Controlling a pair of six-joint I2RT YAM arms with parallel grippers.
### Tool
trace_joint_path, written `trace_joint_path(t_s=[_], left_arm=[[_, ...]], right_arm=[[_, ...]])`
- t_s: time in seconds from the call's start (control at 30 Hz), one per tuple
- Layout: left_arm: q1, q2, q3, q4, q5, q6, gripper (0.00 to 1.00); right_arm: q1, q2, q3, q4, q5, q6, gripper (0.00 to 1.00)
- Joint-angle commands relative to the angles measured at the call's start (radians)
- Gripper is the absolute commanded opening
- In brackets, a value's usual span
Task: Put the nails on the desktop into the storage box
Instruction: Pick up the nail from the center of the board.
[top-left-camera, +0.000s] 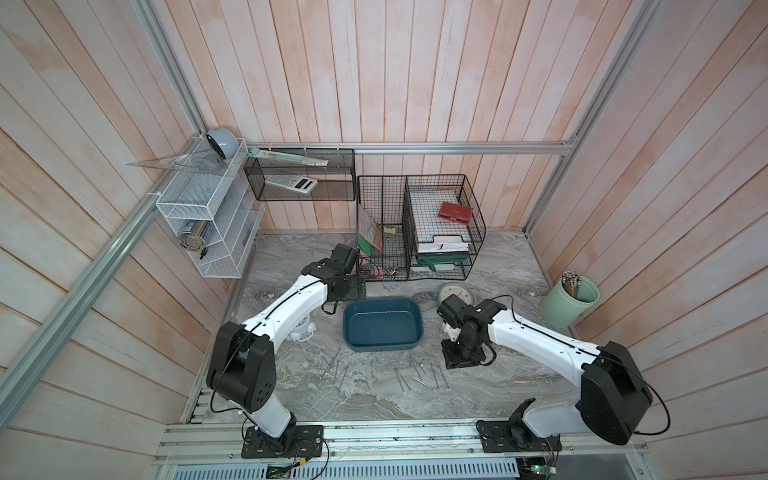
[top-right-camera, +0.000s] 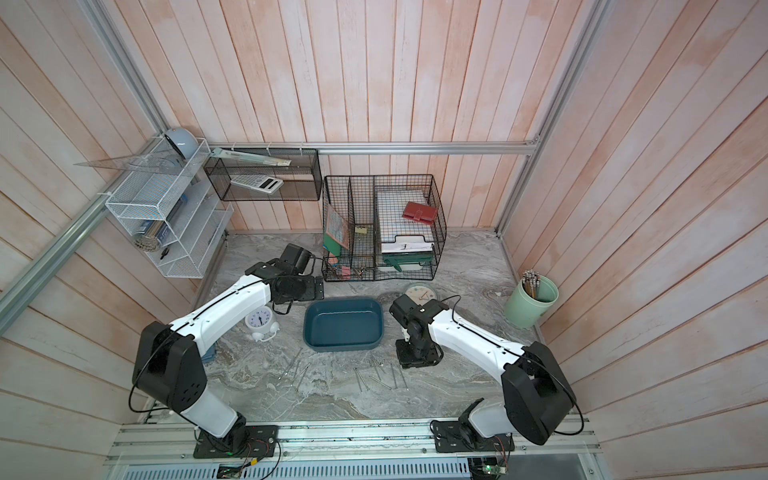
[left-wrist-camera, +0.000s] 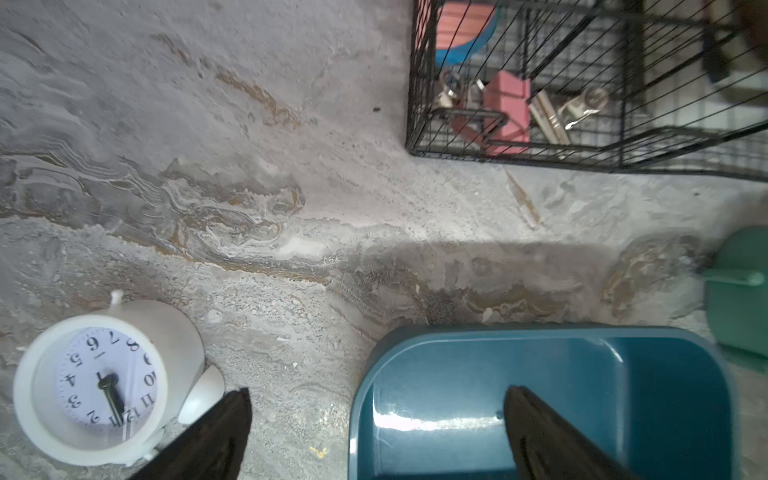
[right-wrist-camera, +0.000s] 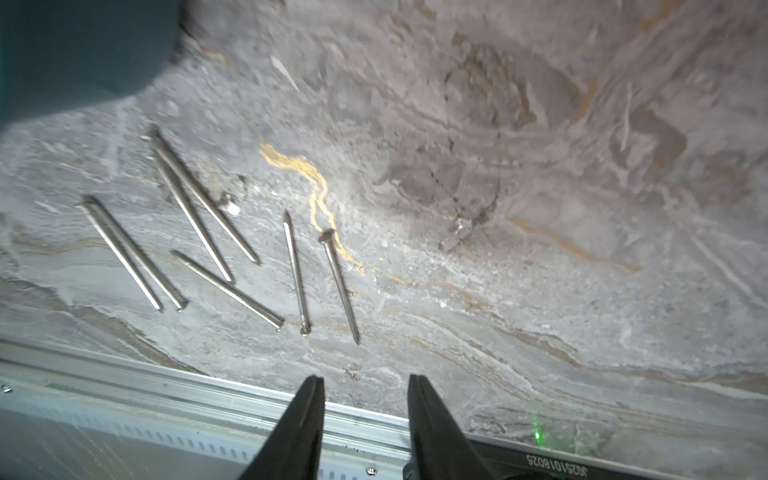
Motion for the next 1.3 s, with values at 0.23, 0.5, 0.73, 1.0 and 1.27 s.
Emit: trace_joint_path(t_s=[0.23, 0.5, 0.73, 1.0, 1.27], left_arm=[[0.007, 0.012, -0.029, 0.008, 0.038, 0.034, 1.0], [0.007, 0.03, -0.038, 0.017, 0.046, 0.039, 1.0], [0.004, 0.042, -0.038, 0.022, 0.056, 0.037, 1.0], [0.004, 0.052, -0.042, 0.029, 0.065, 0.041, 1.0], [0.004, 0.061, -0.052, 0.038, 0.078, 0.044, 1.0]], right_arm=[[0.111, 0.143, -0.023, 0.067, 0.106, 0.084, 0.34], [0.113, 0.172, -0.044, 0.129, 0.101, 0.083, 0.34], [0.119, 0.177, -0.062, 0.172, 0.076, 0.093, 0.34], [0.129, 0.221, -0.079, 0.205, 0.077, 0.099, 0.3], [0.14, 0.276, -0.122, 0.246, 0.073, 0.108, 0.14]])
